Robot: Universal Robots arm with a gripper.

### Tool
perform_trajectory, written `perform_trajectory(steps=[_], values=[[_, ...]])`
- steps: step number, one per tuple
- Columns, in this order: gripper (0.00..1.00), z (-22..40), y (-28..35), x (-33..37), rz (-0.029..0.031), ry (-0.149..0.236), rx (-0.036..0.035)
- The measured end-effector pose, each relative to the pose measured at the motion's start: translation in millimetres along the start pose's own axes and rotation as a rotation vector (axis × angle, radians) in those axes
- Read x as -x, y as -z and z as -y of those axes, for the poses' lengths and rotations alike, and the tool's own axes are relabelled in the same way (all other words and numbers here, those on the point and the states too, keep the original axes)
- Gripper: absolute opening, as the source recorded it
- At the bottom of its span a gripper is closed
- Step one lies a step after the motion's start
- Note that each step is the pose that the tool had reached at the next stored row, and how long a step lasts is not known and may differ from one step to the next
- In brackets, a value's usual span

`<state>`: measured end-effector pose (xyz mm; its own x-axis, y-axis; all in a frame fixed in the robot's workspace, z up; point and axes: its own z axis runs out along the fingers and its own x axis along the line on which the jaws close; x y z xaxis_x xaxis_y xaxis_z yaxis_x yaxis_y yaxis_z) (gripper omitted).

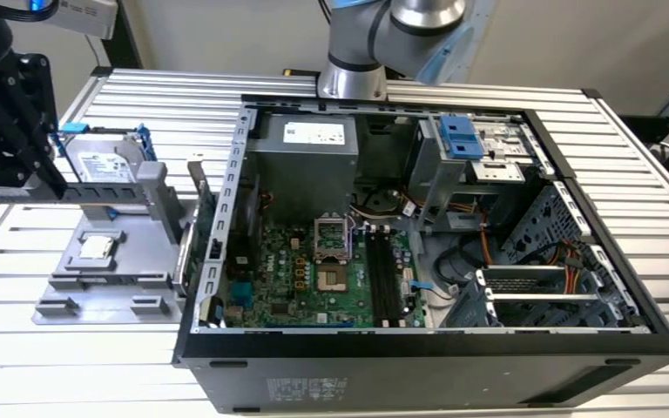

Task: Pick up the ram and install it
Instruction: 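Pick up the ram and move it above insertion slot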

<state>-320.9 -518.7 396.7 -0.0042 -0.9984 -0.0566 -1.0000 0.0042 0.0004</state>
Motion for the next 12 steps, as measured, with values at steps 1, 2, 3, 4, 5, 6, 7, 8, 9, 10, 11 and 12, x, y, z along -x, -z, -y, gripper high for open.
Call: perform_trajectory(steps=[1,2,3,4,5,6,7,8,9,10,11,12], values=[[0.00,1.3,0.1,0.0,0.0000,0.000,0.0000],[0.00,2.6,0.1,0.1,0.0000,0.000,0.0000],[0.00,3.9,0.2,0.0,0.0000,0.000,0.0000],[0.00,5.2,0.2,0.0,0.0000,0.000,0.0000],[0.00,6.3,0.3,0.0,-0.0001,0.000,0.0000],[0.00,7.5,0.3,0.1,0.0000,0.000,0.0000],[0.00,8.8,0.4,0.1,-0.0001,0.000,0.0000],[0.00,9.9,0.4,0.1,0.0000,0.000,0.0000],[0.00,10.9,0.5,0.1,-0.0001,0.000,0.0001],[0.00,12.0,0.5,0.1,-0.0001,0.000,0.0000],[0.00,13.2,0.5,0.1,0.0000,0.000,0.0000],[0.00,14.5,0.6,0.1,0.0000,0.000,0.0000]])
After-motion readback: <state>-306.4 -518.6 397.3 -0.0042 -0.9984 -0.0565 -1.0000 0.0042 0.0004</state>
